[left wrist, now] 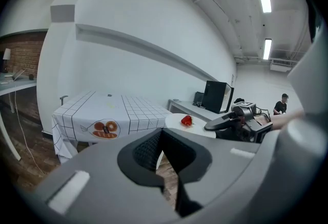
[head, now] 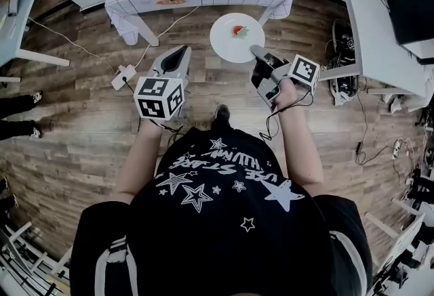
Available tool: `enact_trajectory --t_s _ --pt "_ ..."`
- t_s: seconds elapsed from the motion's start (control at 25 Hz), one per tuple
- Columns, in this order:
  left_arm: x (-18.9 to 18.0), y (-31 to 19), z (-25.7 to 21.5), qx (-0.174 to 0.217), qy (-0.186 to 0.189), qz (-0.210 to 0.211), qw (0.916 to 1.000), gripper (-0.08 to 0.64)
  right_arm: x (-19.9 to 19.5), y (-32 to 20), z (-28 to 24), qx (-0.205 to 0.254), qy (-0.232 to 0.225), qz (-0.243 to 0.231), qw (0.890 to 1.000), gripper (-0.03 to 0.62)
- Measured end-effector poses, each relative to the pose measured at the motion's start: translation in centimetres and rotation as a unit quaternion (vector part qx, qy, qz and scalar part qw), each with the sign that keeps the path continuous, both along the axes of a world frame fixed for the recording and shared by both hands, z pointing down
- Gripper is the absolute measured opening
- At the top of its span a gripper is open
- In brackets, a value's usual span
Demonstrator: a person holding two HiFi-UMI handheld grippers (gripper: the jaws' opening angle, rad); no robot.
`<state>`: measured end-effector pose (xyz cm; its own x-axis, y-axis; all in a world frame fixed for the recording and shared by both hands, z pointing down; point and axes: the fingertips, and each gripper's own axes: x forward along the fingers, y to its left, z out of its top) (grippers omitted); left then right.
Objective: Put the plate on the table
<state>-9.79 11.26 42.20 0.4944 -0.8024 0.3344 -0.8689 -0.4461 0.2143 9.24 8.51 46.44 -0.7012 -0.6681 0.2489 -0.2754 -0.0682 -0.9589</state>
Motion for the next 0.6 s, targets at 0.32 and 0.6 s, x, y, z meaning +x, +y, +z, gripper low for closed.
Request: enact_trajectory --t_s 0.32,0.6 --pt "0.1 -4.3 -0.7 0.006 -0.006 -0.035 0.9994 0.009 1.0 -6.2 -0.7 0.014 -0.008 -0.024 1.000 0.021" --pt "-0.2 -6.6 -0.4 0.002 -0.002 -0.062 0.9981 0.009 1.0 -9.1 0.0 -0.001 -0.003 -0.038 0.999 0.021"
